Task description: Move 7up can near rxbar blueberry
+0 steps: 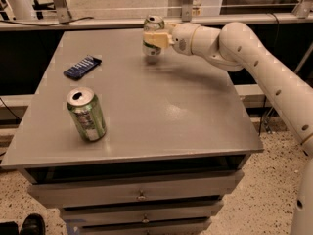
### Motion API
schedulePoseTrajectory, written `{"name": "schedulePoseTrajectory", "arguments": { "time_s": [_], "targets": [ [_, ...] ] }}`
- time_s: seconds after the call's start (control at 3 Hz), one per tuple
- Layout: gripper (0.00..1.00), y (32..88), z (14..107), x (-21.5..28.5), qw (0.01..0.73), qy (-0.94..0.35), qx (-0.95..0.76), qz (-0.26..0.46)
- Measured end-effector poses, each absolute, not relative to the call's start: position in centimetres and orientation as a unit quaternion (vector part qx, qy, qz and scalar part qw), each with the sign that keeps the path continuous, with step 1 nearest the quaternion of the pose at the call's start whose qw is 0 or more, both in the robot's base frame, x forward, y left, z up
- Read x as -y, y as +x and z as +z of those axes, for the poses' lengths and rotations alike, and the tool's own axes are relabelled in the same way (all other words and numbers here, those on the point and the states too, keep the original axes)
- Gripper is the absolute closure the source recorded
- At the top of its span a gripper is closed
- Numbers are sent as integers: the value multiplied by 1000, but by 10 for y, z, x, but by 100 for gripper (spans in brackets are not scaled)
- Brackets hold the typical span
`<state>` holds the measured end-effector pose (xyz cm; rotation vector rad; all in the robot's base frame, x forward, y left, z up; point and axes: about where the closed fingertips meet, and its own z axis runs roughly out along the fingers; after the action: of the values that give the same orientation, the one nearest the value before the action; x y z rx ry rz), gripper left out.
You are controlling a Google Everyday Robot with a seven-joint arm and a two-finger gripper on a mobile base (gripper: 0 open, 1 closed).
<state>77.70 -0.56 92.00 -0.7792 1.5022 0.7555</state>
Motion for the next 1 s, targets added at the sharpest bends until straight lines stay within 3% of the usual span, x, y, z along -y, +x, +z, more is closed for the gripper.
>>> {"name": "schedulePoseTrajectory", "arguments": {
  "time_s": [0.33,1.0],
  "targets": [
    [100,754,926,-47,580,-372,-621,374],
    [100,724,918,-113,529,-439,-597,414]
  ]
}}
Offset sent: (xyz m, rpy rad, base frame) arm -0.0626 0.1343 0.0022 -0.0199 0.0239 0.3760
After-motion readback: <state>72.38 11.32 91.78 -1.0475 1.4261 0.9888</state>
